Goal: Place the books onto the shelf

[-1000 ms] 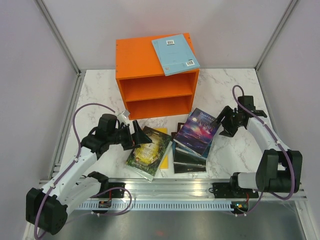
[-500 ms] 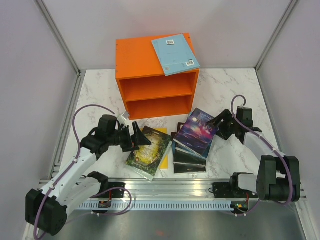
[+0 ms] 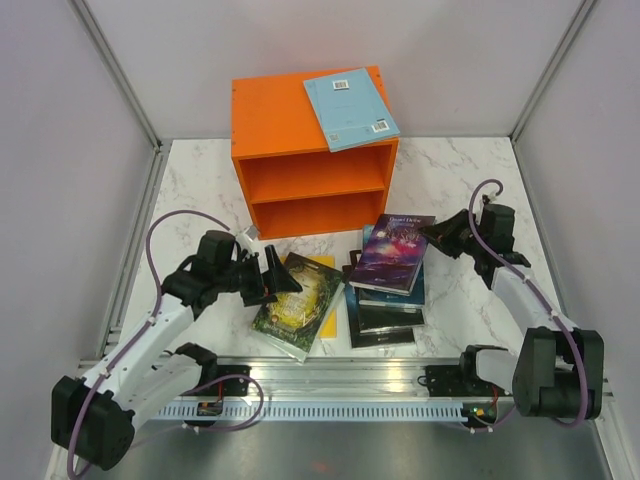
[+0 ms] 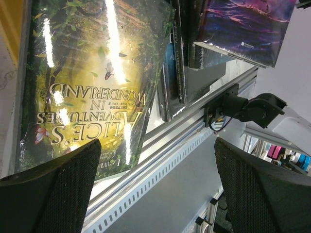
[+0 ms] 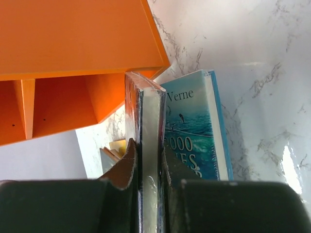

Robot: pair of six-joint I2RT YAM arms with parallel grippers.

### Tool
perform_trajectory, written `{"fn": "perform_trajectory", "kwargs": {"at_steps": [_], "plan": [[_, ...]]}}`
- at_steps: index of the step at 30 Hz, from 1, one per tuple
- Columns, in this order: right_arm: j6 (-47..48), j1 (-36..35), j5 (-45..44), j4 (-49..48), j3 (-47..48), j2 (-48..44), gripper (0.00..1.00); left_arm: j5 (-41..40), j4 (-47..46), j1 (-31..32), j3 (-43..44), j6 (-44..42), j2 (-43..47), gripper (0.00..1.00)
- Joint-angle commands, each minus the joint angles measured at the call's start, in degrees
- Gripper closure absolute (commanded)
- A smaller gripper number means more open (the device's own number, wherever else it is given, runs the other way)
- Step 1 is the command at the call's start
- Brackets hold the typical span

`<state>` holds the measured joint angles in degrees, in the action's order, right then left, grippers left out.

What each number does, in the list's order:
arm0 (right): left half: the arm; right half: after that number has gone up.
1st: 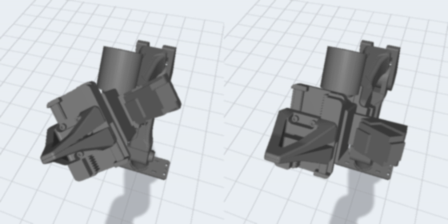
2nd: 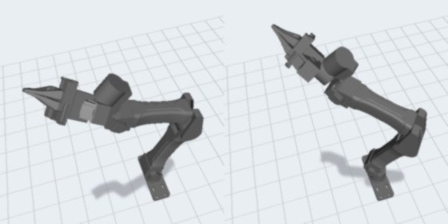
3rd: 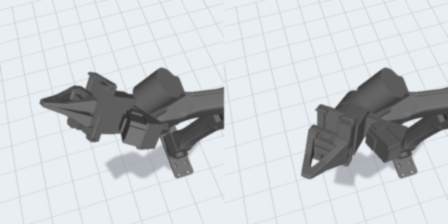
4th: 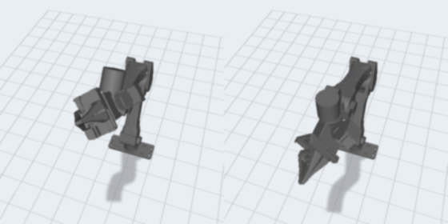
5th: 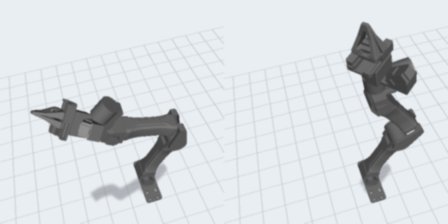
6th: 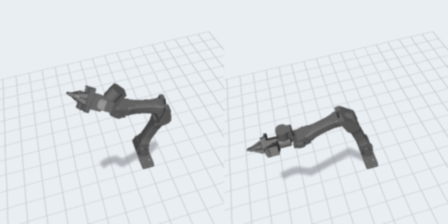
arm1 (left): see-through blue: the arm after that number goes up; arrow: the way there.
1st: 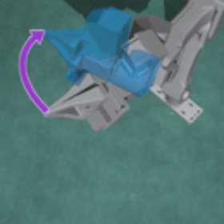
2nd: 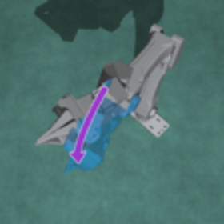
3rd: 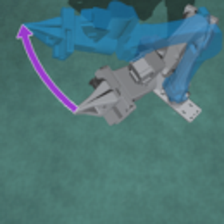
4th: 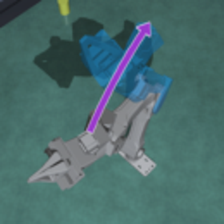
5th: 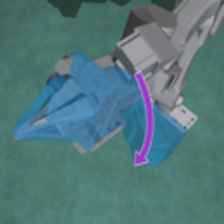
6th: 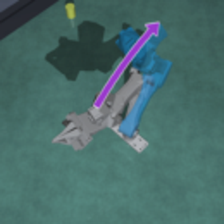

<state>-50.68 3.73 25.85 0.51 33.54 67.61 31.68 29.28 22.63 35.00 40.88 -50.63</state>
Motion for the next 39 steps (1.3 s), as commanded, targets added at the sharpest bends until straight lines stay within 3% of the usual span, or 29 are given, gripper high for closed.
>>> {"fn": "perform_trajectory", "kwargs": {"at_steps": [1,6,13,26,34,39], "plan": [[7.95,-0.21,-3.52,10.11,3.54,-1.34,1.0,-0.83,0.08,0.13,2.26,-2.3,-1.13,0.0],[9.11,-0.3,-5.98,18.28,6.01,-5.03,1.0,-0.31,-0.71,0.13,2.61,-2.39,-2.54,0.0],[6.64,-0.3,-8.79,22.68,11.97,-9.08,1.0,1.1,-0.63,0.13,4.37,-2.65,-3.77,0.0],[11.74,-0.21,-8.01,41.74,46.4,-7.32,1.0,1.36,-1.06,0.13,7.53,-4.85,-7.73,0.0],[16.4,-0.3,2.01,39.39,65.57,-4.69,1.0,1.98,-1.5,0.13,6.92,-5.29,-6.94,0.0],[11.58,-0.21,4.73,35.18,72.36,-2.14,1.0,2.24,-1.77,0.22,6.13,-5.81,-6.76,0.0]]}}
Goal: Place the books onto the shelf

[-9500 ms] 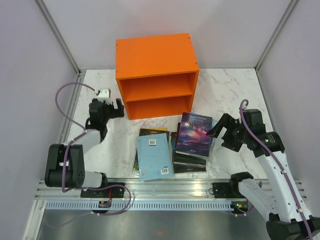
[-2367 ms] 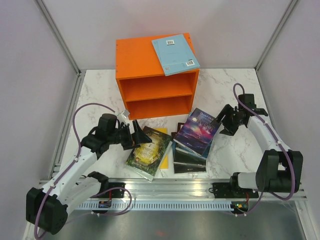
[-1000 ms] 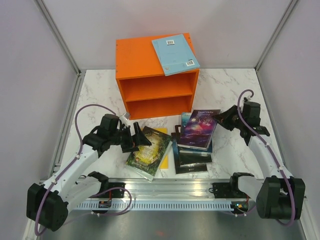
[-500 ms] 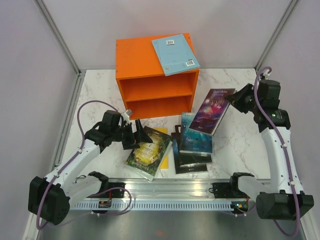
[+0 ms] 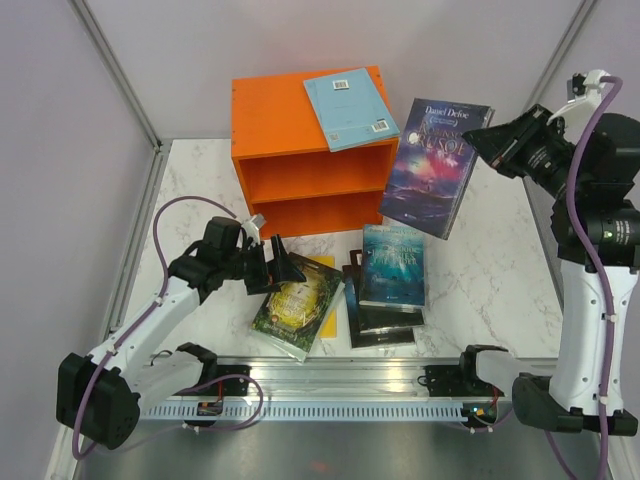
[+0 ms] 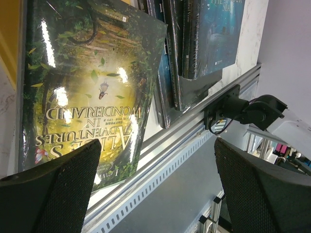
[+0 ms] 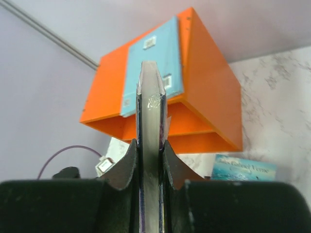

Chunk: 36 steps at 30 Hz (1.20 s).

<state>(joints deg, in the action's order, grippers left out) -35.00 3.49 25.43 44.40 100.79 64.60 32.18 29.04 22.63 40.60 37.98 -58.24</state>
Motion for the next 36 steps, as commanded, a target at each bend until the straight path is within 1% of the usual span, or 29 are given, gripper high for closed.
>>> {"fn": "perform_trajectory", "kwargs": {"at_steps": [1,4,7,10,11,12,13,14,15,16,19,21,25,26,32,36], "plan": [[-5.5,0.03,6.63,-10.02,7.38,2.36,1.0,1.65,-1.53,0.22,0.45,-2.91,0.93,0.0],[-12.44,0.03,10.15,-16.78,10.38,5.96,1.0,1.57,-1.96,0.13,-0.43,-2.65,1.9,0.0],[-19.47,0.03,11.74,-24.87,11.44,9.91,1.0,1.48,-2.67,0.13,-1.66,-2.03,2.78,0.0],[-26.59,0.03,13.5,-36.36,12.58,14.75,1.0,1.3,-3.02,0.13,-2.89,-1.59,4.01,0.0],[-28.26,0.03,14.55,-38.06,13.37,16.33,1.0,1.13,-3.02,0.13,-3.24,-1.33,4.44,0.0],[-30.45,-0.06,15.17,-39.29,14.51,20.0,1.0,0.95,-3.11,0.13,-3.42,-1.33,4.97,0.0],[-31.78,-0.23,15.87,-40.87,18.26,22.22,1.0,0.95,-3.2,0.13,-3.6,-1.24,5.32,0.0],[-32.66,-0.67,17.62,-41.41,20.56,24.59,1.0,0.78,-3.37,0.22,-3.95,-1.06,5.41,0.0],[-33.98,-1.02,17.98,-41.41,23.19,28.96,1.0,0.77,-3.46,0.22,-4.04,-0.98,5.59,0.0],[-34.34,-1.29,18.51,-41.07,28.53,31.09,1.0,0.69,-3.46,0.22,-4.04,-0.89,5.77,0.0],[-37.76,-1.47,19.91,-40.97,35.93,38.39,1.0,0.34,-3.55,0.13,-3.86,-0.8,6.03,0.0],[-39.43,-2.17,21.14,-41.76,38.5,42.25,1.0,0.07,-3.55,0.13,-3.69,-0.8,6.29,0.0],[-40.49,-3.22,22.55,-42.38,38.17,45.79,1.0,-0.28,-3.55,0.13,-4.03,-0.62,6.82,0.0],[-40.32,-4.96,22.73,-42.29,37.73,46.14,1.0,-0.37,-3.55,0.13,-4.21,-0.62,7.08,0.0],[-37.52,-8.14,22.74,-41.33,36.93,49.57,1.0,-0.81,-3.55,0.13,-4.39,-0.45,7.0,0.0],[-35.58,-8.58,21.68,-40.1,35.97,51.94,1.0,-0.81,-3.55,0.13,-4.56,-0.27,7.35,0.0]]}}
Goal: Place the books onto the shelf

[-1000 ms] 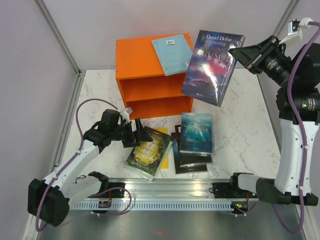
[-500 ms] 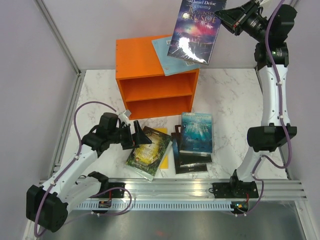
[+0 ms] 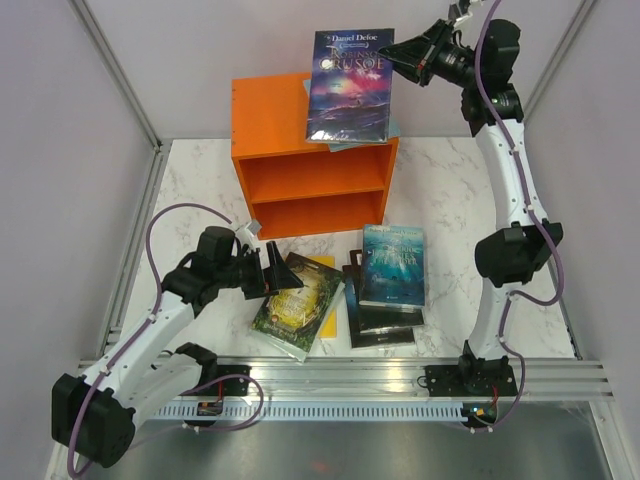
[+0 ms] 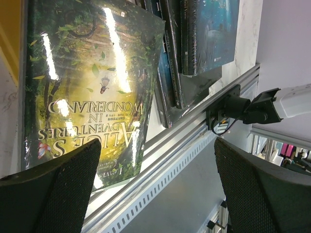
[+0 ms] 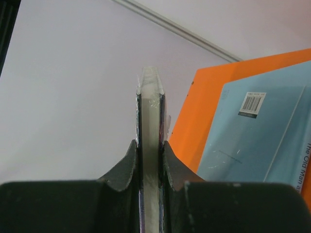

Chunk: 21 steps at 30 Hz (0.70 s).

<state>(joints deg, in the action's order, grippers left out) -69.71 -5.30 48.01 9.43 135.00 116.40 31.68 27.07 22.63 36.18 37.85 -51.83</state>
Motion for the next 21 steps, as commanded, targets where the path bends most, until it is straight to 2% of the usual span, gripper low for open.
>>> {"fn": "perform_trajectory", "kwargs": {"at_steps": [1,8,19,21], "plan": [[-0.78,0.12,-1.16,-5.12,1.85,0.67,1.0,-0.39,-1.58,0.22,-0.32,-0.05,1.03,0.0],[-0.78,-0.06,-1.52,-4.34,5.62,7.52,1.0,-0.83,-1.58,0.22,-0.68,-0.4,0.95,0.0],[5.11,-0.06,-0.11,0.32,2.11,9.99,1.0,-1.97,-1.49,0.13,-0.68,-1.02,-0.2,0.0],[5.9,-0.06,0.07,0.59,1.23,10.16,0.91,-2.06,-1.49,0.13,-0.5,-1.02,-0.63,0.0]]}}
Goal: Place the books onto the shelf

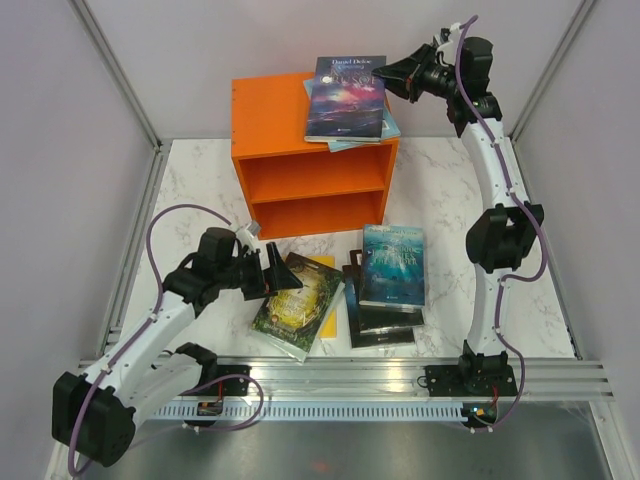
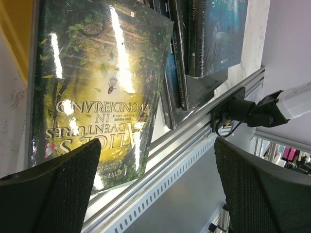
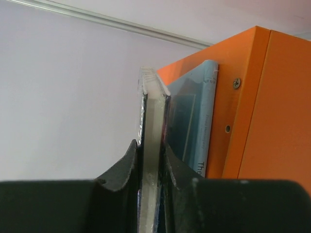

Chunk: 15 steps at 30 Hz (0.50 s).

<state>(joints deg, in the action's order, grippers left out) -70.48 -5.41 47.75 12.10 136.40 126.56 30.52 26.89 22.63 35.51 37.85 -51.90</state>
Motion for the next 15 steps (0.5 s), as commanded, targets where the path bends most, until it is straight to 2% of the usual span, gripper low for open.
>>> {"fn": "perform_trajectory", "kwargs": {"at_steps": [1,4,7,12,15], "plan": [[7.02,0.05,0.33,-1.9,-0.43,0.0,0.77,-0.99,-1.32,0.13,0.18,-1.02,-0.66,0.0],[8.25,0.22,0.07,-1.03,-1.31,0.0,0.52,-0.99,-1.32,0.13,0.79,-0.93,-1.1,0.0],[10.0,0.57,-0.2,0.55,-1.57,0.17,0.38,-0.82,-1.32,0.22,1.14,-0.84,-1.54,0.0],[16.23,2.24,-2.12,7.3,-1.84,-0.17,0.26,-0.55,-1.41,0.13,0.88,-0.4,-1.36,0.0],[19.23,3.47,-3.88,11.1,-3.59,-0.96,0.22,-0.47,-1.32,0.13,0.71,-0.23,-1.27,0.0]]}}
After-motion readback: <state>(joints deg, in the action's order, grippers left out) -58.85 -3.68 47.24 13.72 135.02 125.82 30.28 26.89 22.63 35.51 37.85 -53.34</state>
